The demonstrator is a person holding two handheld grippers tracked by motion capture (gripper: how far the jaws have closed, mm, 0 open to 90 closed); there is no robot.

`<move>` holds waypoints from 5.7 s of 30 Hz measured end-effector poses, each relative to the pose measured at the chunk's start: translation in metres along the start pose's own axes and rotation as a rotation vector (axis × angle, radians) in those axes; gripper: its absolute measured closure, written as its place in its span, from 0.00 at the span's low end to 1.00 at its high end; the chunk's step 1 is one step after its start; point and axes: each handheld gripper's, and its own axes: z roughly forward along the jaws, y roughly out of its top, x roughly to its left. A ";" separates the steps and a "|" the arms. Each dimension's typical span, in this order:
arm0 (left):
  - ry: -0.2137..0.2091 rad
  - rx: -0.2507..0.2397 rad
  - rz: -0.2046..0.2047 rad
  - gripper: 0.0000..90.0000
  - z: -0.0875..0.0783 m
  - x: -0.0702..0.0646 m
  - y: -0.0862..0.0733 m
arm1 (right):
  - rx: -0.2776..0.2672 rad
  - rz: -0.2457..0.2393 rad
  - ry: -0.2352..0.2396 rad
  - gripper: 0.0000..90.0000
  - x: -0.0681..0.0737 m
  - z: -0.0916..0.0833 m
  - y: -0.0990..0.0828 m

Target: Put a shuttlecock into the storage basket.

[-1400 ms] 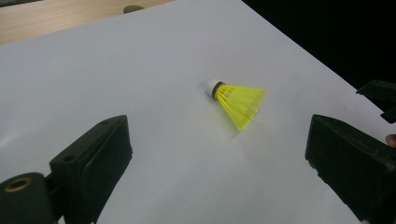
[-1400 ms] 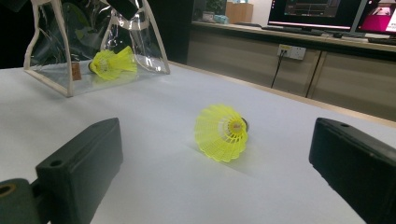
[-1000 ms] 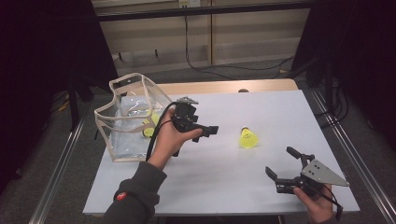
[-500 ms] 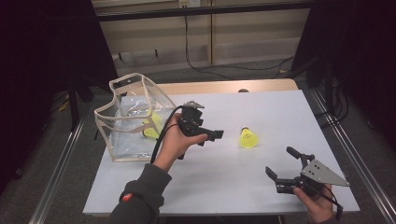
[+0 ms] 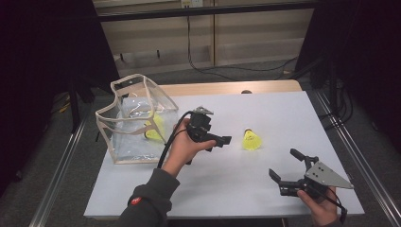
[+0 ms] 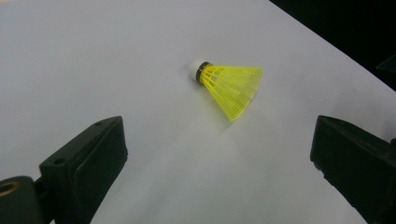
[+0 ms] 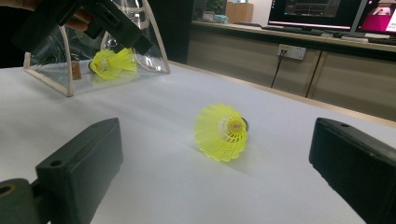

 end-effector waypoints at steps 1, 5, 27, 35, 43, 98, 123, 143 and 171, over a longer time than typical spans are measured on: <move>0.000 0.000 0.000 0.04 0.001 0.000 0.000 | 0.000 0.002 0.000 0.03 0.000 0.000 0.000; -0.001 0.004 -0.003 0.04 0.006 -0.002 -0.002 | 0.000 0.002 0.001 0.03 0.000 0.000 0.000; -0.006 0.022 0.006 0.05 0.027 -0.006 -0.010 | 0.000 0.001 0.001 0.03 0.000 0.000 0.000; -0.002 0.022 0.011 0.07 0.034 -0.008 -0.012 | 0.001 0.002 0.001 0.03 0.000 0.000 0.000; -0.002 0.014 0.014 0.09 0.041 -0.010 -0.015 | 0.000 0.002 0.001 0.03 0.000 0.000 0.000; 0.047 -0.029 0.023 0.42 0.099 -0.018 -0.020 | -0.002 0.002 0.003 0.03 0.000 0.000 0.000; 0.094 -0.056 0.013 0.72 0.121 -0.017 -0.016 | -0.004 0.004 0.001 0.03 -0.002 -0.001 0.000; 0.017 -0.065 -0.053 0.98 0.104 -0.009 -0.017 | -0.005 0.004 -0.002 0.03 -0.002 0.000 0.000; -0.080 -0.021 -0.055 0.98 0.057 -0.005 -0.010 | 0.003 0.006 0.000 0.03 -0.001 0.002 0.000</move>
